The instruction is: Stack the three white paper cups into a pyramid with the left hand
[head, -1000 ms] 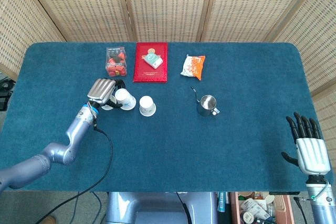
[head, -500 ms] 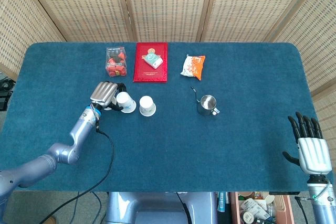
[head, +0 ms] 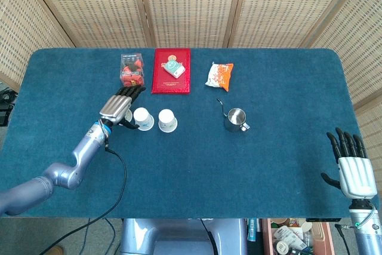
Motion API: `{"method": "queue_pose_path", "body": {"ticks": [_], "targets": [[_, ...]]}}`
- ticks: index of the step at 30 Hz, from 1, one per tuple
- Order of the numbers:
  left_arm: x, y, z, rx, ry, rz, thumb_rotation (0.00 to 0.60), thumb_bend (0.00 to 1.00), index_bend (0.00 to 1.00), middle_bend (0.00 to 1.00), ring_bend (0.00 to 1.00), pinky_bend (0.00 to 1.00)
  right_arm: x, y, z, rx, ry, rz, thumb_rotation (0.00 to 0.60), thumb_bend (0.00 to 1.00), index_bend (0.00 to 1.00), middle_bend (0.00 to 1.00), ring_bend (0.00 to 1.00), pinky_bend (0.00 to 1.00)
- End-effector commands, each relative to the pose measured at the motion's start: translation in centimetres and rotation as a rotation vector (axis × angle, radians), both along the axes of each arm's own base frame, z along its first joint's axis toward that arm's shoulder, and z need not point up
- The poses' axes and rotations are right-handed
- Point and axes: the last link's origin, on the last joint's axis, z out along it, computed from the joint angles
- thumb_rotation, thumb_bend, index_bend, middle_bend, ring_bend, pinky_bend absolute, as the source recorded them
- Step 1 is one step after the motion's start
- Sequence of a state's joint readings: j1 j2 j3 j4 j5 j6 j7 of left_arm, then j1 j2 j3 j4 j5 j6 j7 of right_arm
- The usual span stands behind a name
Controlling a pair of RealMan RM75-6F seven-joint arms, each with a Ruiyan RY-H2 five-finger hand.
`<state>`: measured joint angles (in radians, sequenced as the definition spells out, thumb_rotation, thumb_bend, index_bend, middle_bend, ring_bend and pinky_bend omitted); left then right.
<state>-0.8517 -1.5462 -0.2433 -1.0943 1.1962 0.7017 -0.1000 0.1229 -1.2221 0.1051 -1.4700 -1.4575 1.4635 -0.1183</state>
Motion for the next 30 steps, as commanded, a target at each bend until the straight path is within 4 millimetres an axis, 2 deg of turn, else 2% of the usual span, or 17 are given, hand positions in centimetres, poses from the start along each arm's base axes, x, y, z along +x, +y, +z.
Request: {"method": "queue_pose_path", "body": {"ticks": [1,3,8,12,17,21,27,30], "targets": [[-2.6,-1.1,3.0,0.035,0.042,0.007,0.600,0.12,0.00,0.00,0.00,0.00,0.0,0.0,0.0,0.001,-0.001,-0.001,0.600,0.00,0.04,0.00,0.00,0.00],[-3.8,-1.3,3.7,0.056,0.062,0.024,0.600,0.12,0.00,0.00,0.00,0.02,0.0,0.0,0.0,0.004,-0.002,0.001,0.600,0.00,0.04,0.00,0.00,0.00],[-5.7,-1.5,3.7,0.056,0.075,0.073,0.600,0.12,0.00,0.01,0.04,0.09,0.2,-0.1,-0.1,0.005,-0.004,0.004,0.600,0.00,0.04,0.00,0.00,0.00],[-6.2,-1.1,3.1,0.061,0.082,0.078,0.600,0.12,0.00,0.04,0.09,0.13,0.2,-0.2,-0.1,0.006,-0.003,0.006,0.600,0.00,0.04,0.00,0.00,0.00],[-5.6,0.0,1.6,0.064,0.064,0.072,0.600,0.12,0.01,0.10,0.15,0.18,0.2,-0.3,-0.2,0.008,0.002,0.000,0.600,0.00,0.04,0.00,0.00,0.00],[-5.7,0.8,1.2,0.090,0.081,0.076,0.600,0.12,0.11,0.23,0.27,0.30,0.0,-0.3,-0.1,0.002,0.000,-0.009,0.600,0.00,0.04,0.00,0.00,0.00],[-5.5,1.2,0.4,0.109,0.078,0.076,0.600,0.12,0.27,0.38,0.39,0.37,-0.3,-0.4,0.0,0.001,-0.002,-0.018,0.600,0.00,0.04,0.00,0.00,0.00],[-5.4,1.4,0.1,0.113,0.092,0.070,0.600,0.12,0.35,0.42,0.42,0.39,-0.3,-0.4,0.0,0.003,0.000,-0.018,0.600,0.00,0.04,0.00,0.00,0.00]]}}
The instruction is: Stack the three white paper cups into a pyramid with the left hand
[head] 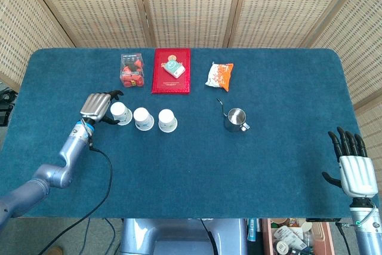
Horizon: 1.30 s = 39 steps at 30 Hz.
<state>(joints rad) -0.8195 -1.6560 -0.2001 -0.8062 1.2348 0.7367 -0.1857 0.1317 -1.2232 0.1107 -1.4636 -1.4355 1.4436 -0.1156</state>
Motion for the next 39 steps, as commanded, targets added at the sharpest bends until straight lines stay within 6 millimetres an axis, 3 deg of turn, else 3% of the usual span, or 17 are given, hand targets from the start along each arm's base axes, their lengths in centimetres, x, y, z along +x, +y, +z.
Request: {"method": "queue_pose_path", "body": {"ticks": [1,10,14,21,26,31,39], "targets": [[0.2,0.3,-0.3,0.005,0.018,-0.007,0.600,0.12,0.38,0.43,0.43,0.39,0.0,0.0,0.0,-0.001,0.004,0.001,0.600,0.00,0.04,0.00,0.00,0.00],[0.6,0.5,-1.1,0.018,0.013,-0.006,0.600,0.12,0.50,0.50,0.49,0.42,0.0,0.0,-0.3,0.003,0.006,-0.001,0.600,0.00,0.04,0.00,0.00,0.00],[0.5,0.7,-0.6,0.033,-0.012,-0.002,0.600,0.12,0.50,0.51,0.49,0.42,0.0,0.0,-0.3,0.003,0.005,-0.004,0.600,0.00,0.04,0.00,0.00,0.00],[2.4,1.1,5.8,0.162,-0.170,-0.071,0.600,0.12,0.50,0.51,0.49,0.42,0.1,0.1,-0.3,0.008,0.000,-0.002,0.600,0.00,0.04,0.00,0.00,0.00],[5.9,0.0,9.0,0.194,-0.241,-0.165,0.600,0.12,0.50,0.51,0.49,0.42,0.2,0.0,-0.2,0.003,-0.002,0.000,0.600,0.00,0.04,0.00,0.00,0.00],[9.3,-1.8,7.7,0.047,-0.258,-0.202,0.600,0.12,0.50,0.51,0.49,0.42,0.2,-0.2,-0.1,0.002,-0.006,-0.002,0.600,0.00,0.04,0.00,0.00,0.00],[11.4,-1.6,4.0,-0.032,-0.243,-0.203,0.600,0.12,0.50,0.50,0.49,0.42,0.1,-0.1,0.2,-0.001,-0.010,-0.007,0.600,0.00,0.04,0.00,0.00,0.00]]}}
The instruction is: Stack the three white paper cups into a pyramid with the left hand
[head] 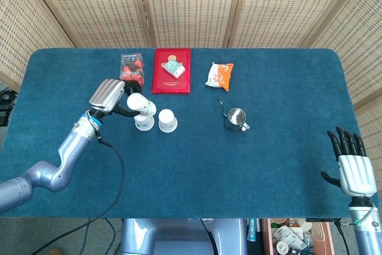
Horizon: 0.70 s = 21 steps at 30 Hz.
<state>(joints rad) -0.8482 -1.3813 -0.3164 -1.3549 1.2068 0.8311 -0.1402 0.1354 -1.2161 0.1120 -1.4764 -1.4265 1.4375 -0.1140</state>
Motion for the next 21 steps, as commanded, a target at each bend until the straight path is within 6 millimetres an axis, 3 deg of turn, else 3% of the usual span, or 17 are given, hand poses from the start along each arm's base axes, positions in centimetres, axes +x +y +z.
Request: {"method": "queue_pose_path", "body": {"ticks": [1,21], "targets": [[0.8,0.3,-1.3,-0.006,0.015,-0.006,0.600,0.12,0.50,0.50,0.49,0.42,-0.1,0.0,0.1,-0.004,-0.002,-0.003,0.600,0.00,0.04,0.00,0.00,0.00],[0.4,1.0,-4.1,-0.018,0.079,0.046,0.600,0.12,0.50,0.50,0.49,0.42,-0.6,0.2,1.4,-0.021,-0.035,-0.014,0.600,0.00,0.04,0.00,0.00,0.00]]}}
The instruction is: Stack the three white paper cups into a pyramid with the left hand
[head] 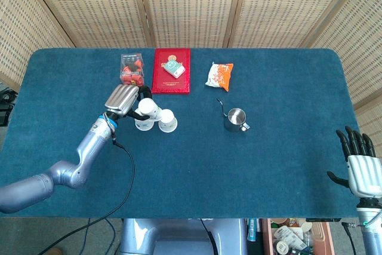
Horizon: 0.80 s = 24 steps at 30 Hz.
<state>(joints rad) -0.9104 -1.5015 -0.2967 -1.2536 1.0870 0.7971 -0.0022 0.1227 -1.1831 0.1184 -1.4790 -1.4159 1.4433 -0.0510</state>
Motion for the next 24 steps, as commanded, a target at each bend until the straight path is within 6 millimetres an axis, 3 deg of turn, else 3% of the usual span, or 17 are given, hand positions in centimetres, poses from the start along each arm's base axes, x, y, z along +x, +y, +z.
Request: {"method": "queue_pose_path", "body": {"ticks": [1,13,15,19,24], "targets": [[-0.05,0.07,-0.29,-0.006,-0.002,0.007,0.600,0.12,0.50,0.49,0.49,0.42,-0.02,-0.03,0.05,-0.001,0.000,-0.001,0.600,0.00,0.04,0.00,0.00,0.00],[0.11,0.19,-0.97,-0.009,-0.020,0.006,0.600,0.12,0.49,0.41,0.45,0.42,0.03,-0.02,0.21,-0.004,-0.005,0.001,0.600,0.00,0.04,0.00,0.00,0.00],[0.16,0.11,-1.10,-0.026,-0.031,0.005,0.600,0.12,0.39,0.31,0.36,0.38,0.02,-0.01,0.28,-0.006,-0.006,0.001,0.600,0.00,0.04,0.00,0.00,0.00],[0.36,-0.08,-1.11,-0.059,-0.066,0.004,0.600,0.12,0.03,0.02,0.07,0.26,0.00,0.00,0.33,-0.006,-0.006,0.000,0.600,0.00,0.04,0.00,0.00,0.00],[0.50,-0.37,-0.86,-0.083,-0.087,-0.009,0.600,0.12,0.00,0.00,0.00,0.20,0.01,0.00,0.34,-0.006,-0.006,0.001,0.600,0.00,0.04,0.00,0.00,0.00]]}}
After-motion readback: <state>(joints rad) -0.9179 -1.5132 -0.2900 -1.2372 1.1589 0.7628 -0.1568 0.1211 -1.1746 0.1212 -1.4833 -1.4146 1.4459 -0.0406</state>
